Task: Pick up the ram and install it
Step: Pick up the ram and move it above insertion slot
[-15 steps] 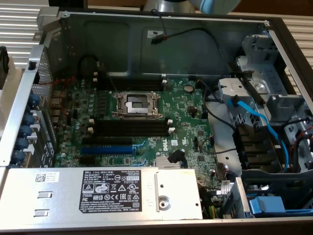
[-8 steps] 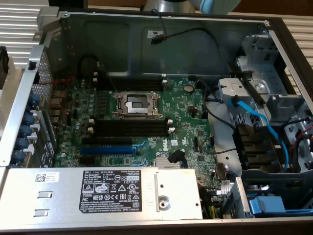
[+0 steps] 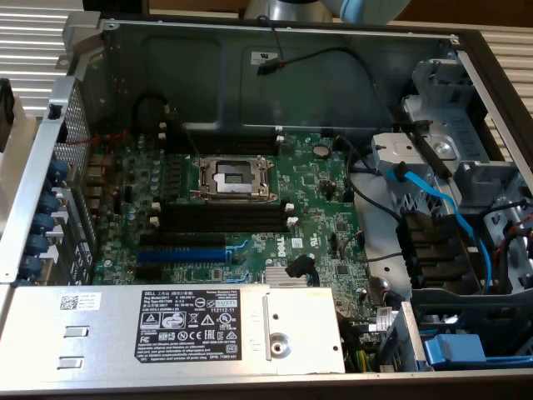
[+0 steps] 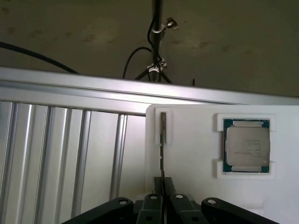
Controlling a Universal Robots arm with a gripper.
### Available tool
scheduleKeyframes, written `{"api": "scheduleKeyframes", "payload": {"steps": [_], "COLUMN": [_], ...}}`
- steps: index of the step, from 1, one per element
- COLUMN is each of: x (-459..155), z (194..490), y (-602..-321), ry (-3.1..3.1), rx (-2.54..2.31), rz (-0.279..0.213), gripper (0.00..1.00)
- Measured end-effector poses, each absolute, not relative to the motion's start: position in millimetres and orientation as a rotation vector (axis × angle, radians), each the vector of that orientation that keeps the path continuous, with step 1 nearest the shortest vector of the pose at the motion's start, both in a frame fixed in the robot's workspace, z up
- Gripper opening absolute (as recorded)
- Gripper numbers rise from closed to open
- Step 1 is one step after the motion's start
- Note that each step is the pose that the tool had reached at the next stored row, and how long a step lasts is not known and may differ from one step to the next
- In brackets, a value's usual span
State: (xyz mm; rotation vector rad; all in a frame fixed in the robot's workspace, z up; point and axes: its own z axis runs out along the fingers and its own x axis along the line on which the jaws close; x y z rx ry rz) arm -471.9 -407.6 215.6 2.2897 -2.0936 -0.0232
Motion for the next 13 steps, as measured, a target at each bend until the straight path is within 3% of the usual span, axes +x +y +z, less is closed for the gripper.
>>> {"api": "scheduleKeyframes", "payload": {"steps": [13], "x": [-472], "z": [244], "y": [-408], "ry": [-2.091], "rx": [2.287], "rz": [-0.018], "gripper": [0.13]}}
